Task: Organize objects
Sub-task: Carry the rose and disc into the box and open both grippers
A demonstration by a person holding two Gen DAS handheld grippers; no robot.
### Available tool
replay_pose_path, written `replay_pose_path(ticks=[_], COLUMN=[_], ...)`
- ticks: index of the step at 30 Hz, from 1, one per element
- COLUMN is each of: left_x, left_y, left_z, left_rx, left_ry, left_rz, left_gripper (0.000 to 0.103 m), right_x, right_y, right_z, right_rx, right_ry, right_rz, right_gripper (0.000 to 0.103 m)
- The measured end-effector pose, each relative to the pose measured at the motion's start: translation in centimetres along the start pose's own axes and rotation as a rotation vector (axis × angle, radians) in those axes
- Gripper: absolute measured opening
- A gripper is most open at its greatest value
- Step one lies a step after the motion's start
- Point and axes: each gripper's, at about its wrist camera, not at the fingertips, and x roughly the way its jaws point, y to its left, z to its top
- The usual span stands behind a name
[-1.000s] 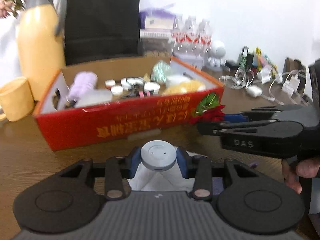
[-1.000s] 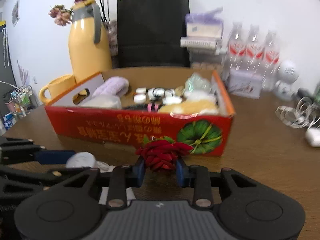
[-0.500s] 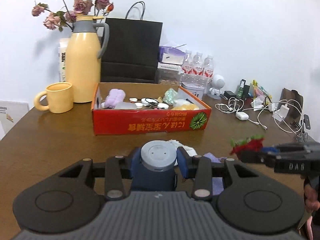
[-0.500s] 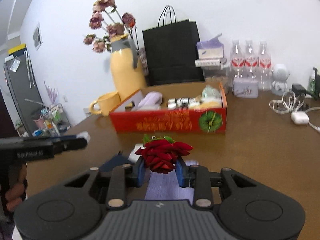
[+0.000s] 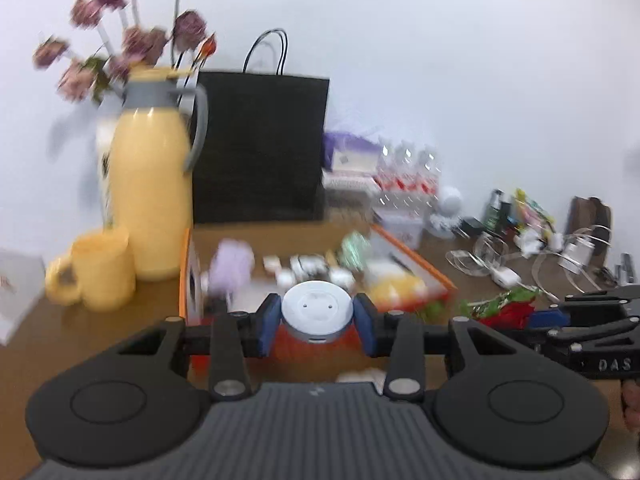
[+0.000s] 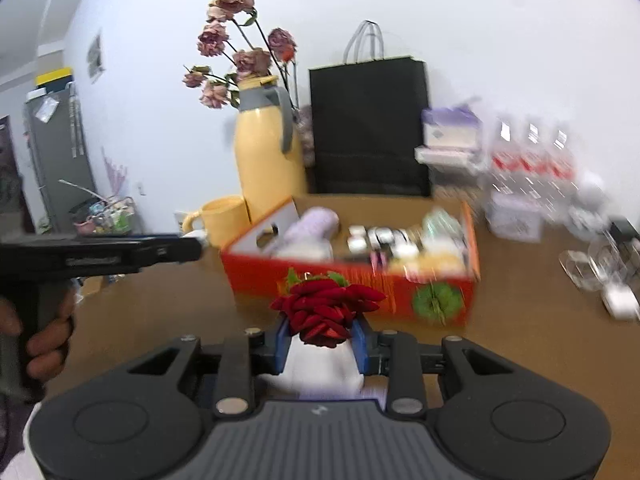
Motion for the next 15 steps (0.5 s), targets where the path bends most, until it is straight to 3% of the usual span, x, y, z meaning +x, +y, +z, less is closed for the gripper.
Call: replay_pose_path(ticks=[3, 5, 10, 12, 13, 15], left_x=[6.2, 10.6, 19.6, 21.9, 22.9, 23.3], left_y=[1.7, 2.3, 3.7, 4.6, 5.0, 5.5], left_z=[3.1, 4.3, 5.0, 4.7, 4.4, 4.0], left_rx=[0.001, -0.030, -0.002, -0.032, -0.046, -0.051], left_ry=[0.067, 0.139, 0.247, 0.299, 0.323, 0.323], left_rz=[-0.044, -0.028, 0.008, 0.007, 0.019, 0.015], left_gripper=[0.041, 0.041, 0.041, 0.045, 0.046, 0.048], right_x=[5.0, 9.3, 18.9, 21.2, 22.2, 23.0], right_y=[-1.1, -2.0, -3.2, -3.5, -3.6, -3.7], right_z=[3.8, 5.8, 7.5, 7.6, 7.5, 7.3], right_rx=[-0.040, -0.046, -0.080, -0.083, -0.086, -0.083], right_ry=[0.014, 0.054, 0.183, 0.209, 0.219, 0.243], right_rz=[0.016, 0.019, -0.002, -0.009, -0.015, -0.008], right_gripper=[0.030, 0.030, 0.031, 0.037, 0.046, 0.051])
